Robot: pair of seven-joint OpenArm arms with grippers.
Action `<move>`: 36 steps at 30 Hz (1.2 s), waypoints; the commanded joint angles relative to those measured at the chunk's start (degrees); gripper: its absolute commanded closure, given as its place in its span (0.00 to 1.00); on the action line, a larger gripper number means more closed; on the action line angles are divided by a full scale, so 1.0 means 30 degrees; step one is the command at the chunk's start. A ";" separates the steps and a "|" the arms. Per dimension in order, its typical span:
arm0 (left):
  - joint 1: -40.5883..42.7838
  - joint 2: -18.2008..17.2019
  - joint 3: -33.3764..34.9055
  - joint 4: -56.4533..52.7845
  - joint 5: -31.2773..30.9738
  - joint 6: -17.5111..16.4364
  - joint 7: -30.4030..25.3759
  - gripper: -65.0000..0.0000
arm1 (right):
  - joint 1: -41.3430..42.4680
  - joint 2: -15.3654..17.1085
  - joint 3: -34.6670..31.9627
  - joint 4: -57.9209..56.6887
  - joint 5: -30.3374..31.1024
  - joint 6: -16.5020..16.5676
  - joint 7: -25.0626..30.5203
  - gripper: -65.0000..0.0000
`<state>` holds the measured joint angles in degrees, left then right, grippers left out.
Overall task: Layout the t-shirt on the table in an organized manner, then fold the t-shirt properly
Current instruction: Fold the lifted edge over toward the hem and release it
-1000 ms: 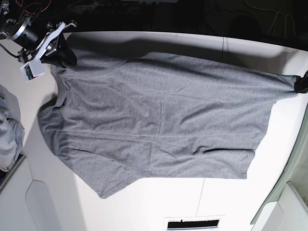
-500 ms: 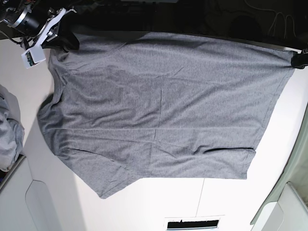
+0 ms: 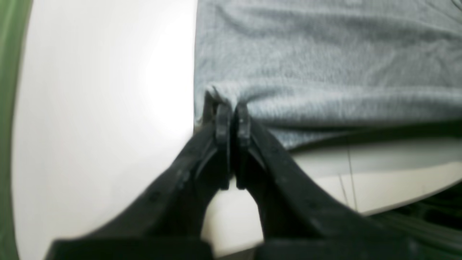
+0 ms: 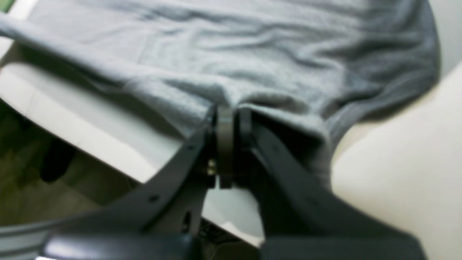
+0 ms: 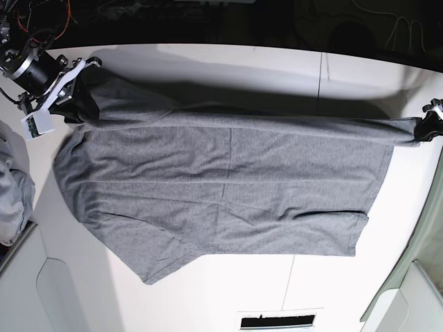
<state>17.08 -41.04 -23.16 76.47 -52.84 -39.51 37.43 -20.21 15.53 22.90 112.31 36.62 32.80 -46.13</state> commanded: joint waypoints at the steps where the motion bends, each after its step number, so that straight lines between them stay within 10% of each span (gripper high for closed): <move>1: -0.0612 -0.0503 0.0372 0.0124 0.0240 -0.0165 -0.0889 1.00 | 0.0721 0.0211 0.0124 -0.0131 0.0357 0.0007 0.0517 1.00; 16: -0.6659 0.0634 0.5523 -0.5187 0.5574 -0.0165 -0.3993 1.00 | 0.5982 0.0219 0.0109 -0.6768 0.0197 0.0015 0.0510 1.00; 19: -0.6732 0.0780 0.5523 -0.5821 0.5552 -0.0165 -0.4153 0.91 | 0.6193 0.0219 0.0109 -0.7417 0.0219 0.0015 0.0503 0.95; 23: -0.6739 0.0758 0.5515 -0.6069 0.5552 -0.0165 -0.4408 0.74 | 0.6207 0.0219 0.0109 -0.7621 0.0219 0.0000 0.0503 0.52; 36: -0.5209 -0.0627 0.3628 -0.5843 0.1049 -0.0165 -0.1596 0.65 | 0.4889 0.0211 0.3271 -0.6805 0.0656 -0.0211 -0.0896 0.51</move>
<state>2.24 -41.65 -11.86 58.11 -48.58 -39.46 33.67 -6.09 15.38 32.49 91.00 37.52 32.12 -50.02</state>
